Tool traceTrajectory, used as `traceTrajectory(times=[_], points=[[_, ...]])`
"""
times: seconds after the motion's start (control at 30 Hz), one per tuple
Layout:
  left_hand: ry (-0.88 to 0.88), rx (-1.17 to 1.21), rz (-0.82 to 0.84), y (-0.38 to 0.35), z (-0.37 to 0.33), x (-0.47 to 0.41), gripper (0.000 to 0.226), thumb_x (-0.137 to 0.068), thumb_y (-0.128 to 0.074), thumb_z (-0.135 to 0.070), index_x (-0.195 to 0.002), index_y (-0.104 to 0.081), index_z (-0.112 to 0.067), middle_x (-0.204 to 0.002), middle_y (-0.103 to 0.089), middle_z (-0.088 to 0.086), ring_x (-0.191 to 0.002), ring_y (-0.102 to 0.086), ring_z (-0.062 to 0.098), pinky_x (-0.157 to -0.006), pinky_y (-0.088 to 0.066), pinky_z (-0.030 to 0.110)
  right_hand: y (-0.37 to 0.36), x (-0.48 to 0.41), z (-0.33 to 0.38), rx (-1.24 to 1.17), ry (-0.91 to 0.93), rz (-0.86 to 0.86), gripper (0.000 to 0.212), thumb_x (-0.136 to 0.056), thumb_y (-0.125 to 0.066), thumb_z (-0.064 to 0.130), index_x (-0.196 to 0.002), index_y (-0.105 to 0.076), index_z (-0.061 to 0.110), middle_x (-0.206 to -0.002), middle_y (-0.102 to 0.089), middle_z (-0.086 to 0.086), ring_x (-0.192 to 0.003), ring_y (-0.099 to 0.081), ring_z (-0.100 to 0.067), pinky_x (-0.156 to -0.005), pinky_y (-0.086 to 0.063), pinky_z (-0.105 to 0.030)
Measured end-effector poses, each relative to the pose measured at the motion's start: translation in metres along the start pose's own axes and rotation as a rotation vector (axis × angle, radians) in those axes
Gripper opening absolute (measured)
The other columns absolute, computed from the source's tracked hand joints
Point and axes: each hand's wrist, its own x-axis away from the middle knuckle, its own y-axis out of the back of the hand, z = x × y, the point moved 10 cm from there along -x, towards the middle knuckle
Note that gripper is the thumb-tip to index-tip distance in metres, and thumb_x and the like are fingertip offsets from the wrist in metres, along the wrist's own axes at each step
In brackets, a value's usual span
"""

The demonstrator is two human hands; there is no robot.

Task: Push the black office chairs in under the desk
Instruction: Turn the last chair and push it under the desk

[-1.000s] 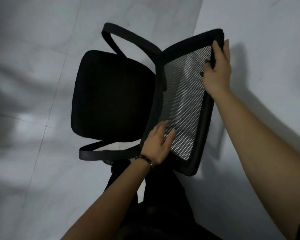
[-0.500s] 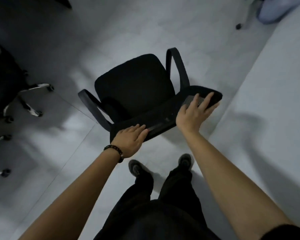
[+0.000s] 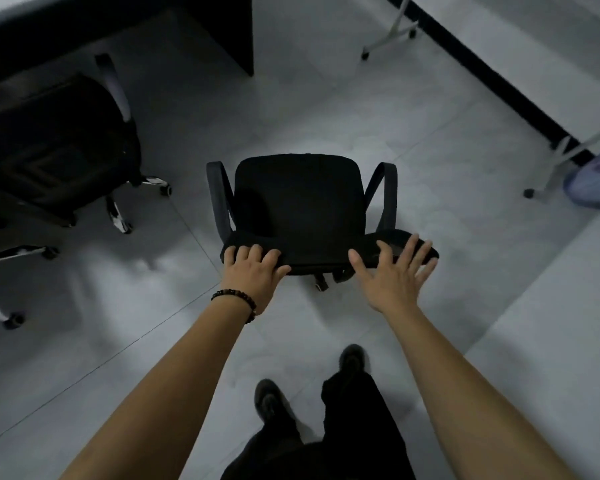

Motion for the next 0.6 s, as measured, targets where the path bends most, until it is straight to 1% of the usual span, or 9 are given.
traceTrajectory(times=[0.07,0.13,0.23,0.33,0.4,0.47,0.53,0.6], points=[[0.017,-0.004,-0.014,0.007,0.008,-0.015,0.056,-0.093,-0.011,-0.057,-0.135,-0.039,-0.031,-0.126,-0.051,0.001,-0.118,-0.044,0.026,-0.112,-0.020,0.047,0.002,-0.021,0.009,-0.072,0.068,0.010,0.087,-0.081,-0.013,0.084,-0.147,-0.032,0.030,-0.162,0.007,-0.017,-0.143,0.030,-0.034,-0.114,0.020,-0.056],[0.041,0.001,-0.021,0.015,0.014,-0.033,0.058,-0.093,-0.010,-0.057,-0.135,-0.040,-0.031,-0.125,-0.051,0.000,-0.118,-0.044,0.026,-0.112,-0.020,0.047,0.007,-0.048,0.022,-0.084,0.132,0.022,0.080,-0.081,-0.018,0.082,-0.139,-0.040,0.031,-0.163,0.001,-0.015,-0.145,0.026,-0.033,-0.114,0.019,-0.056],[0.103,0.027,-0.061,0.034,0.027,-0.073,0.054,-0.094,-0.016,-0.057,-0.132,-0.044,-0.030,-0.122,-0.053,-0.001,-0.116,-0.046,0.026,-0.111,-0.021,0.047,0.018,-0.102,0.051,-0.068,0.227,0.046,0.076,-0.080,-0.021,0.083,-0.134,-0.042,0.033,-0.162,-0.004,-0.013,-0.147,0.020,-0.032,-0.114,0.020,-0.055],[0.184,0.043,-0.072,0.057,0.051,-0.126,0.054,-0.094,-0.017,-0.057,-0.132,-0.045,-0.030,-0.123,-0.053,0.000,-0.117,-0.045,0.026,-0.111,-0.021,0.046,0.036,-0.165,0.092,-0.019,0.318,0.051,0.078,-0.080,-0.024,0.085,-0.134,-0.042,0.032,-0.157,-0.017,-0.014,-0.147,0.010,-0.034,-0.113,0.020,-0.057],[0.246,0.051,-0.063,0.075,0.070,-0.162,0.055,-0.094,-0.017,-0.058,-0.135,-0.042,-0.031,-0.128,-0.050,0.001,-0.123,-0.042,0.026,-0.113,-0.017,0.047,0.049,-0.205,0.125,0.022,0.399,0.058,0.080,-0.080,-0.023,0.085,-0.135,-0.042,0.030,-0.152,-0.026,-0.014,-0.146,0.002,-0.035,-0.113,0.019,-0.057],[0.310,0.074,-0.019,0.092,0.089,-0.195,0.057,-0.093,-0.017,-0.060,-0.137,-0.039,-0.031,-0.135,-0.046,0.003,-0.131,-0.035,0.027,-0.116,-0.010,0.049,0.062,-0.240,0.156,0.060,0.469,0.078,0.080,-0.081,-0.022,0.085,-0.136,-0.042,0.030,-0.148,-0.031,-0.013,-0.144,-0.006,-0.034,-0.114,0.017,-0.058],[0.386,0.096,0.004,0.106,0.106,-0.223,0.062,-0.092,-0.016,-0.064,-0.138,-0.038,-0.029,-0.139,-0.043,0.006,-0.134,-0.030,0.028,-0.117,-0.005,0.050,0.074,-0.273,0.186,0.088,0.528,0.105,0.079,-0.082,-0.021,0.085,-0.135,-0.042,0.030,-0.147,-0.033,-0.013,-0.143,-0.008,-0.034,-0.114,0.017,-0.057],[0.458,0.109,0.009,0.119,0.118,-0.248,0.068,-0.089,-0.015,-0.068,-0.138,-0.039,-0.028,-0.138,-0.043,0.008,-0.135,-0.030,0.029,-0.116,-0.003,0.050,0.083,-0.307,0.212,0.115,0.566,0.140,0.079,-0.081,-0.022,0.085,-0.135,-0.042,0.030,-0.146,-0.033,-0.013,-0.143,-0.009,-0.034,-0.113,0.018,-0.056]])
